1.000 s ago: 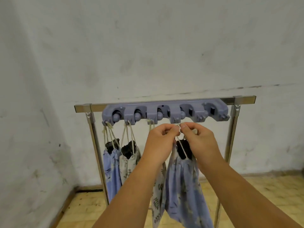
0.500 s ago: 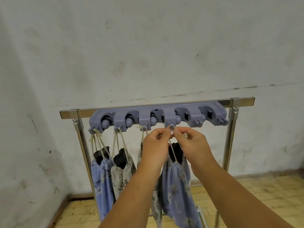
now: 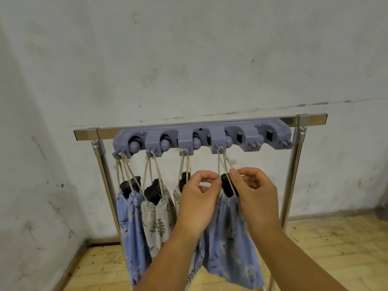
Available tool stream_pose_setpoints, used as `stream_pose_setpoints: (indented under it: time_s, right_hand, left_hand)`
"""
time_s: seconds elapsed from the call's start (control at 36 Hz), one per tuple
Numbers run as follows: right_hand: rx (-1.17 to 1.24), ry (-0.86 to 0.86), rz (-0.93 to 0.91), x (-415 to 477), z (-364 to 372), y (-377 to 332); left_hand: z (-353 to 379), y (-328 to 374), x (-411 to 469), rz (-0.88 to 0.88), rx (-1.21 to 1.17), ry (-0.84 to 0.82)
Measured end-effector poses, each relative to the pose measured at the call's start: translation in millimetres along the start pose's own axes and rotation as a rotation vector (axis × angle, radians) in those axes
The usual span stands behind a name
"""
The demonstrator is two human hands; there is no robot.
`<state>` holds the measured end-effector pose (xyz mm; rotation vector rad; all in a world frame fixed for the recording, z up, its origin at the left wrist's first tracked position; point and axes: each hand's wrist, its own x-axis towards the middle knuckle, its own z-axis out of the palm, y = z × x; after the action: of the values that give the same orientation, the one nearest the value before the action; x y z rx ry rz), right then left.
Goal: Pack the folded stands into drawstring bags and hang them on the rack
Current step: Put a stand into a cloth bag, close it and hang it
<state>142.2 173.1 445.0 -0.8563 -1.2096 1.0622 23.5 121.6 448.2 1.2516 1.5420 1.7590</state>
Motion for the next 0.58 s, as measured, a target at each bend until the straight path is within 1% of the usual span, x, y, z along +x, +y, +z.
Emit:
stream_pose_setpoints:
  time_s: [0.11,0.17,0.33,0.5,0.58]
  right_hand:
    - [-0.009,0.020,0.033,-19,-8,16]
    - [-0.038,0.012,0.067,-28,-13,31]
    - [-0.167,-0.019,0.134,-52,-30,92]
    - [-0.256,-0.002,0.166,-70,-40,149]
    - [-0.290,-0.022,0.243,-82,-45,179]
  left_hand:
    - [-4,-14,-6,0.059,0.058,-0.006]
    - [-3,-21,-11,0.058,0.072,-0.035]
    - [-3,-62,-38,-0.142,0.122,-0.173]
    - [-17,-115,-59,-0.281,0.157,-0.197]
    - [-27,-145,-68,-0.390,0.162,-0.243]
